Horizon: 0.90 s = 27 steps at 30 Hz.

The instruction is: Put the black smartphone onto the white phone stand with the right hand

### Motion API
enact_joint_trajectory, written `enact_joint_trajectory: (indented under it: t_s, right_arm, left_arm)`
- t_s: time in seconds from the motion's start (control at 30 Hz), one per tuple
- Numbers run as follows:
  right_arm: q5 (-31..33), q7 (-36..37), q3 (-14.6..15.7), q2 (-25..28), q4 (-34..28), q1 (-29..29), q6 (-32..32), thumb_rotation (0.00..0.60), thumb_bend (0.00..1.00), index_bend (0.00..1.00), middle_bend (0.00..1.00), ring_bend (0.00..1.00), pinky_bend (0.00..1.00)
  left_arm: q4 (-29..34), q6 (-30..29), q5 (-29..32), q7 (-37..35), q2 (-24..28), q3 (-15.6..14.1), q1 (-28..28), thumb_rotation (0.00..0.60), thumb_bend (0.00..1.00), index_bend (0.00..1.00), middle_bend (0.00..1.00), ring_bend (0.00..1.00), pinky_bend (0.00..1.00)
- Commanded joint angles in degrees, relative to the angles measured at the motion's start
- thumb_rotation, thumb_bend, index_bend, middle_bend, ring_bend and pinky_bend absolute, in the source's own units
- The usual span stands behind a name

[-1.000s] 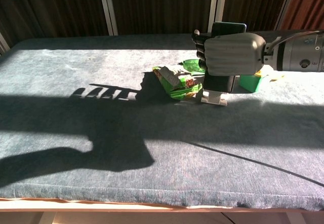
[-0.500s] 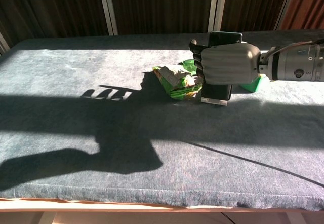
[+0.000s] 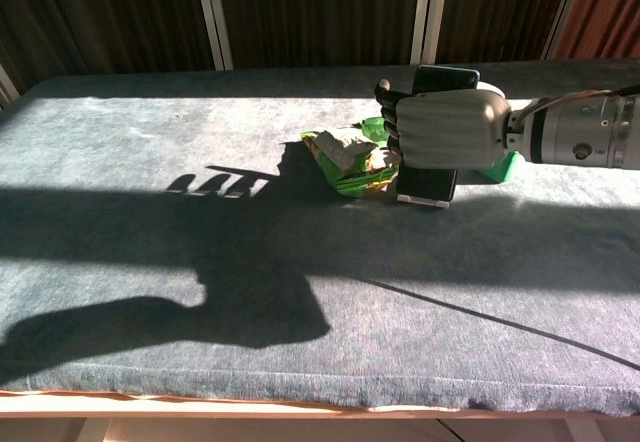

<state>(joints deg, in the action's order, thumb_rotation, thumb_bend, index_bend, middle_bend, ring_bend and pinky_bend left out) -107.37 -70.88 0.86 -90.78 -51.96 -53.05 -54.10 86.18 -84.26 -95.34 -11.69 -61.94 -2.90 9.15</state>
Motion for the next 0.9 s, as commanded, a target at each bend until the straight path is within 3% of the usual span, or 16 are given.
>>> enact_joint_trajectory:
  t_s: [0.03, 0.27, 0.63, 0.9]
  right_arm:
    - [0.08, -0.26, 0.08, -0.08, 0.03, 0.03, 0.31, 0.600, 0.29, 0.84, 0.60, 0.40, 0.37]
    - [0.59, -0.87, -0.10, -0.04, -0.22, 0.21, 0.65, 0.600, 0.28, 0.74, 0.59, 0.38, 0.36]
    - [1.35, -1.48, -0.30, -0.51, -0.19, 0.38, 1.29, 0.600, 0.27, 0.41, 0.52, 0.34, 0.34]
    - [1.80, -1.64, -0.50, -0.70, -0.26, 0.43, 1.46, 0.600, 0.27, 0.31, 0.50, 0.32, 0.33]
  left_arm:
    - [0.03, -0.01, -0.05, 0.00, 0.02, -0.02, 0.01, 0.600, 0.40, 0.00, 0.00, 0.00, 0.00]
    - [-0.04, -0.25, 0.14, -0.21, 0.05, 0.05, -0.15, 0.600, 0.40, 0.00, 0.00, 0.00, 0.00]
    - [0.00, -0.11, 0.11, -0.19, 0.10, 0.08, -0.05, 0.600, 0.40, 0.00, 0.00, 0.00, 0.00]
    - [0.01, -0.02, 0.08, -0.25, 0.14, 0.04, -0.01, 0.600, 0.40, 0.00, 0.00, 0.00, 0.00]
